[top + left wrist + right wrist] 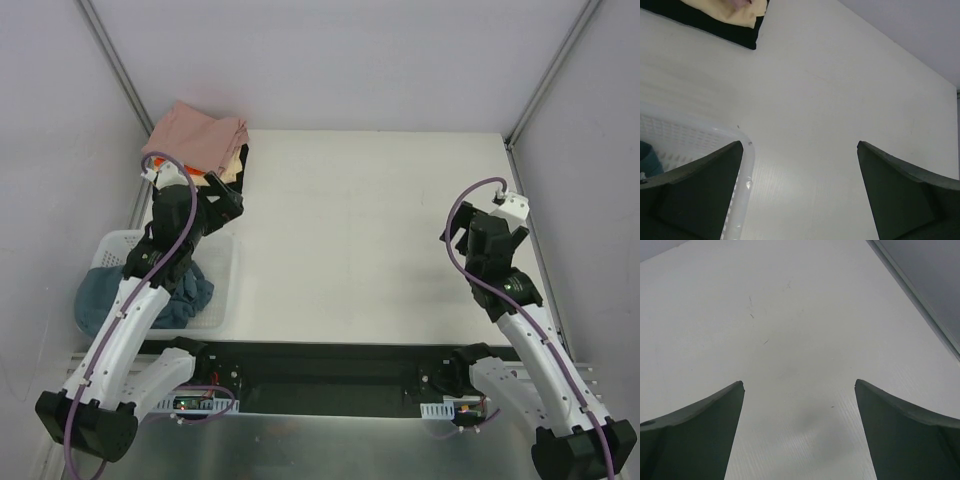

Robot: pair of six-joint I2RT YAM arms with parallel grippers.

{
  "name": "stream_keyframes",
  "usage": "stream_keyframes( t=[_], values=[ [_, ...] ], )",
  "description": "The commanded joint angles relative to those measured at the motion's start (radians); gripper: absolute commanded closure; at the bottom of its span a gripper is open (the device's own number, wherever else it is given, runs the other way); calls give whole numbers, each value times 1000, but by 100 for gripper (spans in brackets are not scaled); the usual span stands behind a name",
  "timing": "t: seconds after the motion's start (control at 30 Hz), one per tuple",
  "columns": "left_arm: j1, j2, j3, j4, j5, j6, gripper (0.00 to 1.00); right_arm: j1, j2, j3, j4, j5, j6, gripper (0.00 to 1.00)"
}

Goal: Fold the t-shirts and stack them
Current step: Grab the tshirt from the pile

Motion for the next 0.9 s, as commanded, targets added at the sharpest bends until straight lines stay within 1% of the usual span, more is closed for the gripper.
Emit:
stream_keyframes(
  t=[0.0, 0.07, 0.1, 0.17, 0.2, 0.3, 0.4, 0.53, 0.57, 0.7, 0.87],
  values=[
    [0, -55, -9, -88, -104, -1, 1, 1, -15, 11, 44, -37, -34, 4],
    [0, -66, -4, -164, -112, -18, 1, 1, -5, 12, 34, -25, -33, 4],
    [0, -66, -1, -205, -127, -55, 1, 1, 7, 14, 30, -14, -31, 4],
    [1, -55, 17, -275, -195, -89, 1, 1, 18, 15, 24, -16, -30, 4],
    [8, -47, 25, -366, -218, -127, 1, 3, 31, 21, 23, -20, -31, 4],
    [46, -18, 48, -518, -262, -187, 1, 1, 56, 32, 13, -16, -30, 4],
    [86, -3, 8, -549, -223, -193, 1, 1, 83, 34, 17, 4, -25, 4],
    [214, 48, -38, -551, -106, -186, 1, 1, 119, 43, 12, 6, -25, 4],
    [224, 60, -46, -551, -95, -181, 1, 0, 122, 43, 13, 4, -27, 4],
    [238, 106, -72, -565, -90, -195, 1, 0, 137, 43, 15, 7, -25, 4],
    [245, 125, -103, -599, -153, -250, 1, -2, 166, 47, 20, 7, -25, 4]
  ],
)
